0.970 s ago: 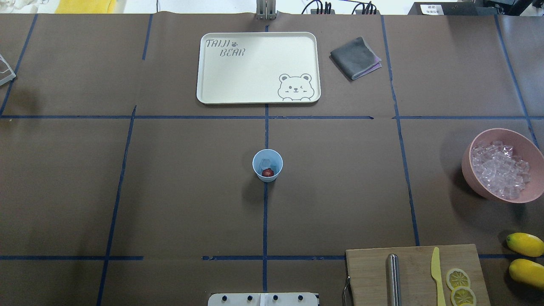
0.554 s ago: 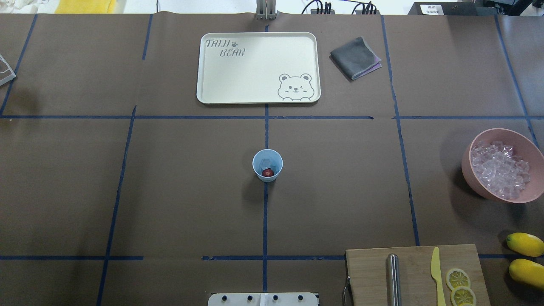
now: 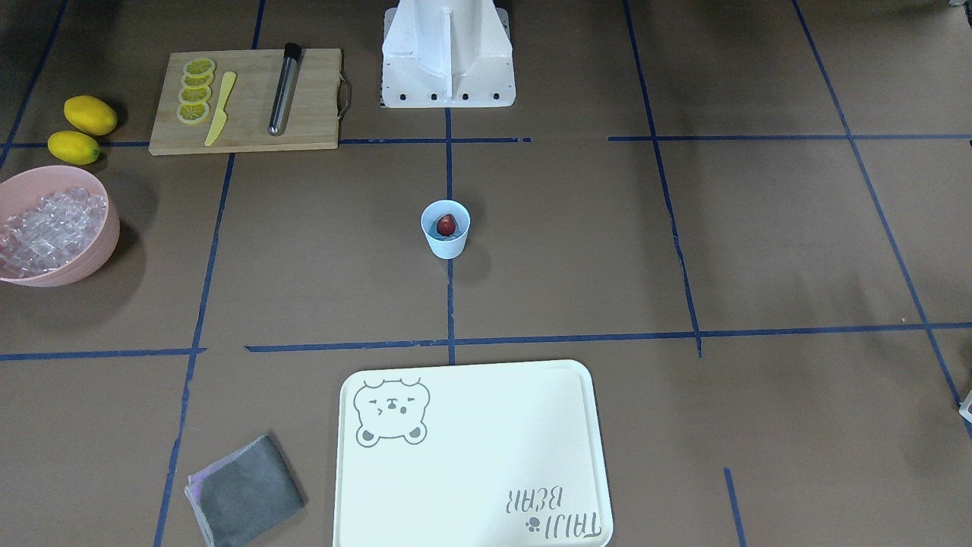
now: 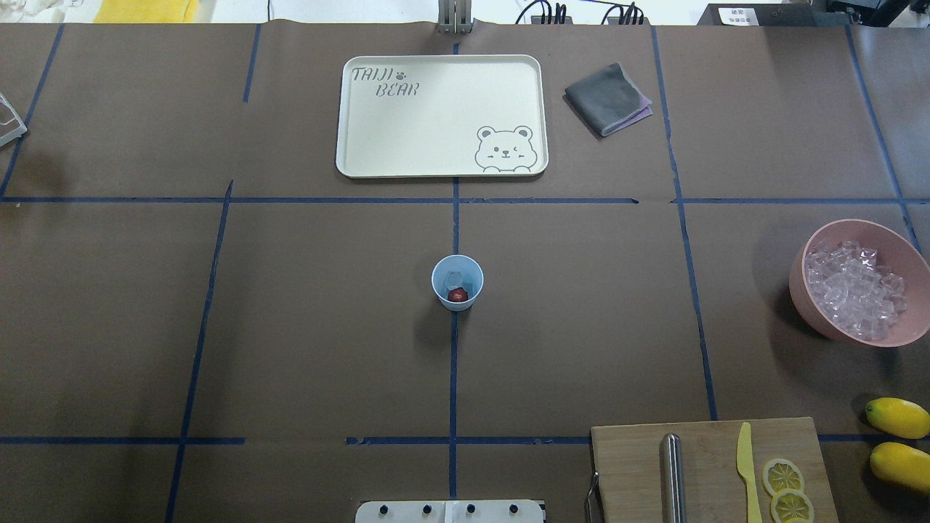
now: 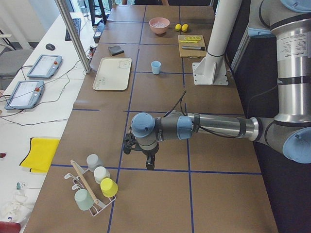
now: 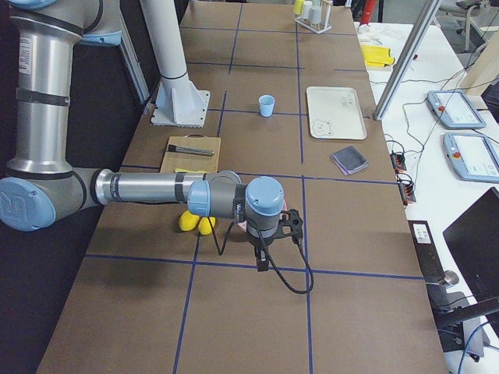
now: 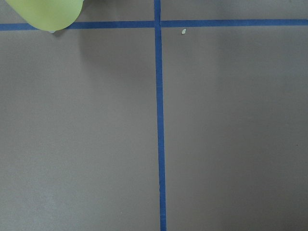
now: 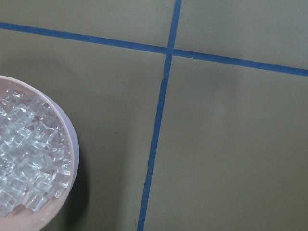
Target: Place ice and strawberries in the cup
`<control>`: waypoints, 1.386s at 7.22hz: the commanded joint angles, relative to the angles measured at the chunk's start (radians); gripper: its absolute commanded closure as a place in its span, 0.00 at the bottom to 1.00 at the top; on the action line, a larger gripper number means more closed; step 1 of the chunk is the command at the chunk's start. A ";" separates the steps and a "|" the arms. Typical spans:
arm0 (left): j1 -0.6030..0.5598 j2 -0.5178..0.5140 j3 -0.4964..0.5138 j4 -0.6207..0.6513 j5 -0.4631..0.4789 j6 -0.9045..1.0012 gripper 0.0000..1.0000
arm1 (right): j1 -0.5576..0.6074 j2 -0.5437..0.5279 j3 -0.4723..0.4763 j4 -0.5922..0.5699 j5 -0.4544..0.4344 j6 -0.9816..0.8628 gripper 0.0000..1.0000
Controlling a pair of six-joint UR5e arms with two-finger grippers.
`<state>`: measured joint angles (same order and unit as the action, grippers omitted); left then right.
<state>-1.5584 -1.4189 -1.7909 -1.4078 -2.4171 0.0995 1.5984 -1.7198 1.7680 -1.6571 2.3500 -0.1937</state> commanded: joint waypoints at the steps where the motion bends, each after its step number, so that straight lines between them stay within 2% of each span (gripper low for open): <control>1: 0.001 0.002 0.004 -0.002 -0.007 0.002 0.00 | 0.000 0.000 -0.001 0.002 -0.003 0.007 0.01; 10: 0.001 -0.003 0.010 0.001 0.004 0.005 0.00 | 0.000 -0.003 0.010 0.000 -0.003 -0.004 0.01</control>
